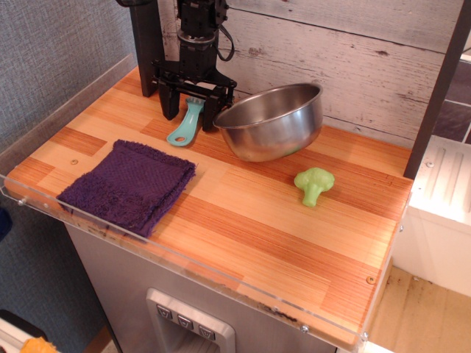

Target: Put the brush in front of the pot.

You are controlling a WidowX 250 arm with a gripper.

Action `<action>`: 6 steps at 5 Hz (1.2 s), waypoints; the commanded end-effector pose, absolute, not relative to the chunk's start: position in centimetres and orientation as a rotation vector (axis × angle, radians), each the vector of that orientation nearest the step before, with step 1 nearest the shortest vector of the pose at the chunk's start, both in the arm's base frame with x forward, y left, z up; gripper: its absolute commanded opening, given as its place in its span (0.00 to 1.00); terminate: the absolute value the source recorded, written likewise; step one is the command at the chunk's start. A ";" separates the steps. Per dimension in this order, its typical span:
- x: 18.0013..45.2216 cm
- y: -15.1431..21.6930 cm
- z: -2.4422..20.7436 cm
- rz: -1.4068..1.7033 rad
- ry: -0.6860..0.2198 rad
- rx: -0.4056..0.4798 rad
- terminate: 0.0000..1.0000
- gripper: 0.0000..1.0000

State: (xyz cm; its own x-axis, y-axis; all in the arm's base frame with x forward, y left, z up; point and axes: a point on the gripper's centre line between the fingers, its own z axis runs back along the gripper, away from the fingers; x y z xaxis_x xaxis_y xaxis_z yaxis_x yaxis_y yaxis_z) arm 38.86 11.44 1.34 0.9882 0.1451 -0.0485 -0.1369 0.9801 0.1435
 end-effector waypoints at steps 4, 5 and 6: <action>38.0 9.9 10.8 0.087 -0.200 0.142 0.00 0.00; 37.4 8.2 13.5 0.048 -0.265 0.127 0.00 0.00; 35.3 4.0 14.6 -0.013 -0.280 0.083 0.00 0.00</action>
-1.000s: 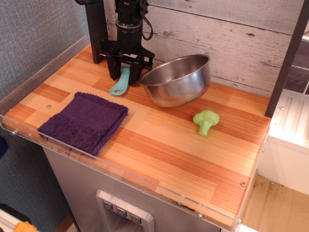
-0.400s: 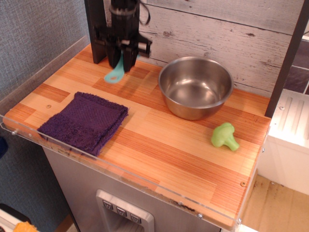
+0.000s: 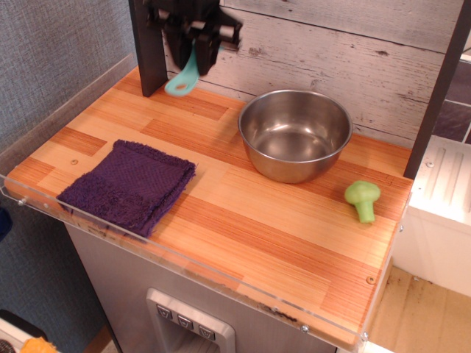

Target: Put the brush in front of the pot.

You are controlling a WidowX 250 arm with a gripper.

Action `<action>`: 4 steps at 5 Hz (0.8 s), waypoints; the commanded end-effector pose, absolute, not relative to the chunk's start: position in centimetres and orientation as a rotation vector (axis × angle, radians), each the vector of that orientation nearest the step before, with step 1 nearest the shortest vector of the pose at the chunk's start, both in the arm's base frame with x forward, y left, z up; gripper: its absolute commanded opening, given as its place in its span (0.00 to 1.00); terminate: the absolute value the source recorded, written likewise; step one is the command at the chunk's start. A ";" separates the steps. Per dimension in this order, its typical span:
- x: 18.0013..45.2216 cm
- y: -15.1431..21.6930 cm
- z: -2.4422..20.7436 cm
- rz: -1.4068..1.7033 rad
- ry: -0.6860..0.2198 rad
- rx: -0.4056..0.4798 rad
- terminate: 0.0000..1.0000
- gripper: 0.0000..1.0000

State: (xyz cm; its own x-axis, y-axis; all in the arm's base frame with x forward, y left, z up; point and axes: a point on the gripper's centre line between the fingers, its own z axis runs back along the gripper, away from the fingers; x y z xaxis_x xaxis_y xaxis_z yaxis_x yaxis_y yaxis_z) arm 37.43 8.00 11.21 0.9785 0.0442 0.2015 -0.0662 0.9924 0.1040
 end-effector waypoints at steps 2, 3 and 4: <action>28.8 -1.5 12.9 -0.070 -0.245 0.047 0.00 0.00; 26.4 -3.8 11.2 -0.111 -0.211 0.047 0.00 0.00; 25.6 -6.0 8.4 -0.131 -0.176 0.028 0.00 0.00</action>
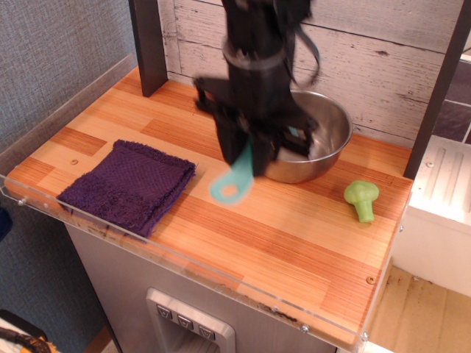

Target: Put the brush in front of the pot.

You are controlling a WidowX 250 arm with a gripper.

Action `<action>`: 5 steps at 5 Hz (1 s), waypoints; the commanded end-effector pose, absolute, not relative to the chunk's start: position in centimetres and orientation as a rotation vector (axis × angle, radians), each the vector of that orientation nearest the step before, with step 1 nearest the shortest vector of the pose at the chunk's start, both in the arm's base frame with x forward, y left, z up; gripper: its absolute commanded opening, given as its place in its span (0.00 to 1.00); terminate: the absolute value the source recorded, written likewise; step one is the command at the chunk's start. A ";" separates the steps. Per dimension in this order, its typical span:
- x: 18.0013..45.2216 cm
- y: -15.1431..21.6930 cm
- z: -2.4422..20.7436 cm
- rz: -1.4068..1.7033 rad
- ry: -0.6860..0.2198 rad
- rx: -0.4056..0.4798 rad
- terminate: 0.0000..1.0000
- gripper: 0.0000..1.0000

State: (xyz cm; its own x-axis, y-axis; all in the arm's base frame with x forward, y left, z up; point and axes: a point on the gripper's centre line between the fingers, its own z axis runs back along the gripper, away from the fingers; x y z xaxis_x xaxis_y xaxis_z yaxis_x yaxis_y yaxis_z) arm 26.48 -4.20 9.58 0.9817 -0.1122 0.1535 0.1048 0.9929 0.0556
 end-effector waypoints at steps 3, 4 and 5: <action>29.5 -7.8 3.1 -0.076 -0.150 0.027 0.00 0.00; 29.1 -8.5 3.9 -0.116 -0.149 0.051 0.00 1.00; 28.9 -8.8 6.3 -0.141 -0.198 0.046 0.00 1.00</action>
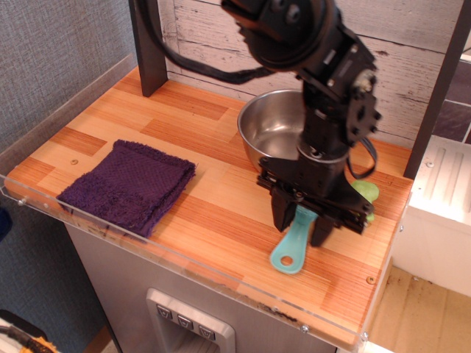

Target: Put the brush in front of the pot.

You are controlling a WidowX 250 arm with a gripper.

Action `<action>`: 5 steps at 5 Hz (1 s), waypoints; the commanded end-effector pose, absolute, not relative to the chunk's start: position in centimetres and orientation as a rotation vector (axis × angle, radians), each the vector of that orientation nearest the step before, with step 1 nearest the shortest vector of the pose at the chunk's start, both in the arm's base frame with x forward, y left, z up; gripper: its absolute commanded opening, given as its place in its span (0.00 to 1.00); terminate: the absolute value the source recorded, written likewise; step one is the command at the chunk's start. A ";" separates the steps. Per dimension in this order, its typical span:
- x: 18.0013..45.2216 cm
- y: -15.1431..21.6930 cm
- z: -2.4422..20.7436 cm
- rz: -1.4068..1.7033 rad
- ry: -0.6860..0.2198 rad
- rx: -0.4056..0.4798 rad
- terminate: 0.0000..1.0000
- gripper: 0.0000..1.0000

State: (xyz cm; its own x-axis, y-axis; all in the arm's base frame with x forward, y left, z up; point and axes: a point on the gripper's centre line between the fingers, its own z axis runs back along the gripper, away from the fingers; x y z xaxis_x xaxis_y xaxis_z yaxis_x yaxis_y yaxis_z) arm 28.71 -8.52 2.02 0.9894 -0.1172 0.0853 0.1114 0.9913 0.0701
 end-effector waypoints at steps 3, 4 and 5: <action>28.9 -6.1 12.7 -0.086 -0.275 0.016 0.00 1.00; 28.8 -5.9 12.0 -0.085 -0.202 -0.029 0.00 1.00; 28.8 -5.9 12.0 -0.085 -0.202 -0.029 1.00 1.00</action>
